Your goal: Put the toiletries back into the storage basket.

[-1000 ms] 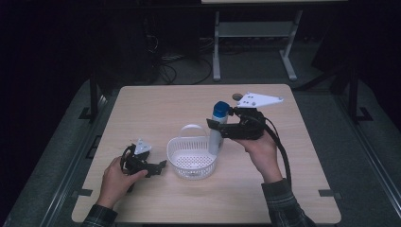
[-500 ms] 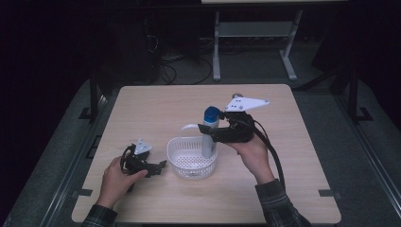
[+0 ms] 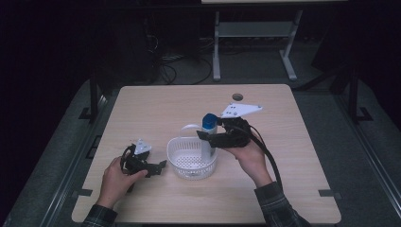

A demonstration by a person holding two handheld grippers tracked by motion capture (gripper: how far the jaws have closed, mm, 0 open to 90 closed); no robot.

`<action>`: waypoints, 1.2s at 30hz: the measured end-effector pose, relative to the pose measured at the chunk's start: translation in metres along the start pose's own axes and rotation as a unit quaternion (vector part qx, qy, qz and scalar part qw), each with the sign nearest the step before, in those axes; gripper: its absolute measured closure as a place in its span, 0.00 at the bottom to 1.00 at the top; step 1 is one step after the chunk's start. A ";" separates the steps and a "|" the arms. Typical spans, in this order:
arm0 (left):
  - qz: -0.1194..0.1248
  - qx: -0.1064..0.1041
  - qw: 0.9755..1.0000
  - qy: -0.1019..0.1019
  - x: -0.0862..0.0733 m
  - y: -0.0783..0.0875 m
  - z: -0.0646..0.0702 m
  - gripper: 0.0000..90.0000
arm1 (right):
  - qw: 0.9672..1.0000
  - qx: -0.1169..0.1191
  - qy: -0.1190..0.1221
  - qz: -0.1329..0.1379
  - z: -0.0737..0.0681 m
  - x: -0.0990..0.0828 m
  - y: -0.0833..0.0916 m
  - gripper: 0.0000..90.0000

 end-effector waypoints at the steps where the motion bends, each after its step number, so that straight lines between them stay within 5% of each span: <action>1: 0.000 0.000 1.000 0.000 0.000 0.000 0.000 0.15 | 1.000 0.000 0.000 0.000 0.000 0.000 0.000 0.38; 36: 0.001 0.000 1.000 0.000 0.000 0.000 0.000 0.15 | 0.998 -0.001 0.026 -0.053 -0.010 -0.034 -0.028 0.38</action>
Point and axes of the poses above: each handheld gripper's, and its own axes: y roughly backward along the jaws, x roughly out of its top, z roughly to its right, the point moved 2 cm from there along -y, roughly forward along the jaws, and after that the axes turned 15 degrees about -x, right-handed, at the moved point
